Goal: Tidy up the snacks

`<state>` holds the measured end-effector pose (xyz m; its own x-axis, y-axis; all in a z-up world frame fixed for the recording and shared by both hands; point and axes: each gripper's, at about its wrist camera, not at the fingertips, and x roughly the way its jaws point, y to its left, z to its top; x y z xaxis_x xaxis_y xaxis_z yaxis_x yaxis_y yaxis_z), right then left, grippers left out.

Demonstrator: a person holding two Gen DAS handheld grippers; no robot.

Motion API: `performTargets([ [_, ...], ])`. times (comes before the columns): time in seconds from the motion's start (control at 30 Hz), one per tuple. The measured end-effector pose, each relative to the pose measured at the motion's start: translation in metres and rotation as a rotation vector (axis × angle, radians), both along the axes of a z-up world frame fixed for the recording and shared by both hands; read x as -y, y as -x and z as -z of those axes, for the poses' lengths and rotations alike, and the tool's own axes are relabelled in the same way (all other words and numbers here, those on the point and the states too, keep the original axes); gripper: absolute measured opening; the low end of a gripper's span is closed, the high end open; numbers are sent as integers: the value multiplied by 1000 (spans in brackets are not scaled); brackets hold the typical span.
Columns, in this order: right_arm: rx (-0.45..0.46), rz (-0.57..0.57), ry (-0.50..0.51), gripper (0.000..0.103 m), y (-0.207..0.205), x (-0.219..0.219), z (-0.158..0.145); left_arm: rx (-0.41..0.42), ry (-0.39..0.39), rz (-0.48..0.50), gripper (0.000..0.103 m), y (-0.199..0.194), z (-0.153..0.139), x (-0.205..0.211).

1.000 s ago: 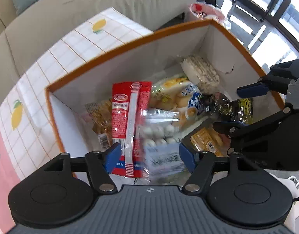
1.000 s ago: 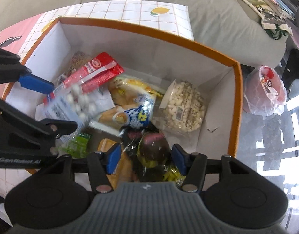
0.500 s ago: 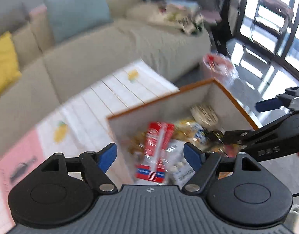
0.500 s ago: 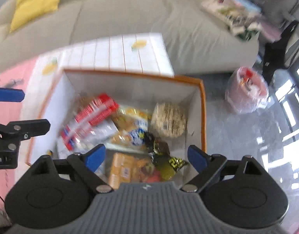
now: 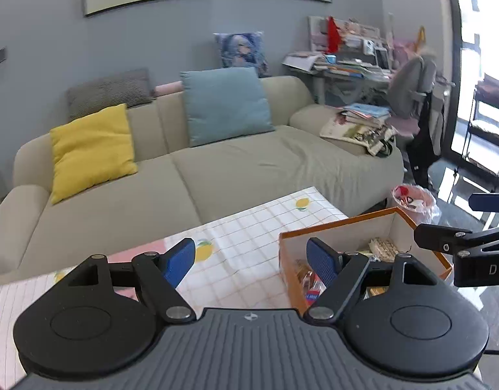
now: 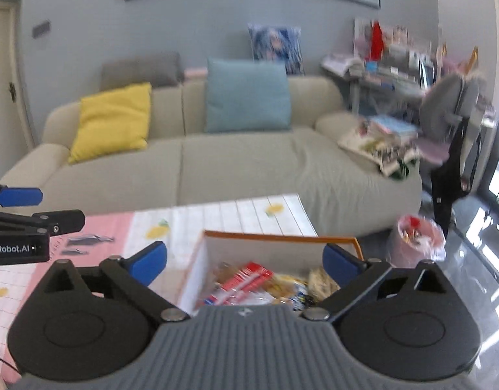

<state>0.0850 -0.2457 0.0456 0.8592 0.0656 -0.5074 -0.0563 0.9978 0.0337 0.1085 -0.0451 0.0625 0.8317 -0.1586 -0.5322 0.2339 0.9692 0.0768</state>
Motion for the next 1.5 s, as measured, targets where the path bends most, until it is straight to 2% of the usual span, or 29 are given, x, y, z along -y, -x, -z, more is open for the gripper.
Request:
performTargets([
  [0.17,39,8,0,100,36,-30,3,16,15,-73,91,35,8,-28],
  [0.43,110,53,73,100,80,-71,7,-6,68,-154,91,72,23,-66],
  [0.63,85,38,67,100,102,-96,26,15,57,-273,91,98,35,-80],
  [0.73,46,28,84,100,106,-105,38,14,28,-299,91,105,42,-76],
  [1.0,-8,38,93,100,113,-112,57,-77,50,-327,91,111,58,-82],
  [1.5,-42,45,79,100,109,-110,63,-114,48,-326,91,113,62,-82],
])
